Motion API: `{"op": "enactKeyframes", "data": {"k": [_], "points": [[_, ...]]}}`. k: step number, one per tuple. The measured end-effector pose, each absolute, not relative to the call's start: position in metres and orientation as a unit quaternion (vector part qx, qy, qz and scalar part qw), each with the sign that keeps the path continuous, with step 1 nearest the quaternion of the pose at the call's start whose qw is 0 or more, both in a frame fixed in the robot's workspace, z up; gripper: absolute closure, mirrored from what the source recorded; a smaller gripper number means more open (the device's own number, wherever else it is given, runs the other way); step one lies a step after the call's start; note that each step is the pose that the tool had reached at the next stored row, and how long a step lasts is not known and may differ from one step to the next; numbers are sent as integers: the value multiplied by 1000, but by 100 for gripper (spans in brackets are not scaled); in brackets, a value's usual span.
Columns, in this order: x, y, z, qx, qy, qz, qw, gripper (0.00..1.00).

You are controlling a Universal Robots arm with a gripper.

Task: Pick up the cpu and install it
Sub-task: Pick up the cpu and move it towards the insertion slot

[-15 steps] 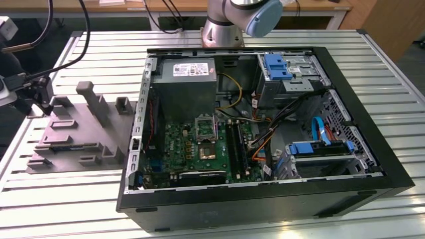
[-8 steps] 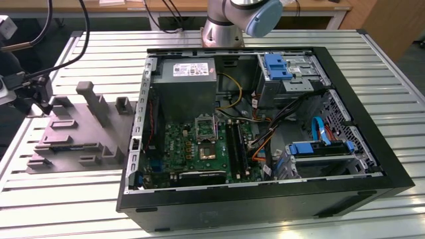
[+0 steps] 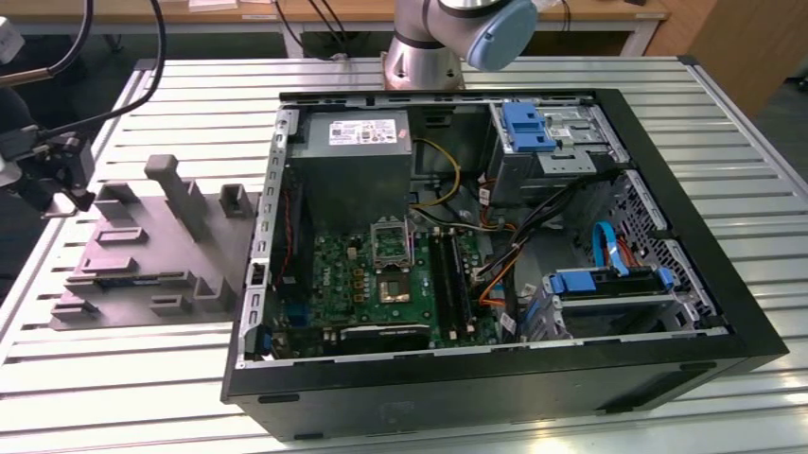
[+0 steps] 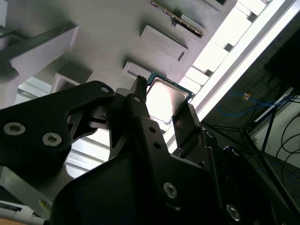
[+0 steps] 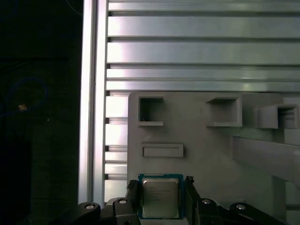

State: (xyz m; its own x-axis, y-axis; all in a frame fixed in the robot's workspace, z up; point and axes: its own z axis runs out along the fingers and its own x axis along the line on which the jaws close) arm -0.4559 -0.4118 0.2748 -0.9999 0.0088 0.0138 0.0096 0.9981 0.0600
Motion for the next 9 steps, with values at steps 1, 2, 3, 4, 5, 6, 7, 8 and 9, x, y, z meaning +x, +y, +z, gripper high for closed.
{"op": "enactKeyframes", "data": {"k": [1, 2, 3, 4, 5, 6, 7, 8, 9], "points": [[-456, -412, 275, -5, -1000, -30, 7, 53], [-456, -412, 275, -5, -1000, -30, 7, 53], [-456, -412, 276, -5, -1000, -30, 7, 53], [-456, -412, 276, -5, -1000, -30, 7, 53], [-456, -412, 276, -5, -1000, -30, 7, 53], [-456, -412, 276, -5, -1000, -30, 7, 53], [-456, -412, 277, -5, -1000, -30, 7, 53], [-456, -412, 277, -5, -1000, -30, 7, 53], [-456, -412, 277, -5, -1000, -30, 7, 53]]}}
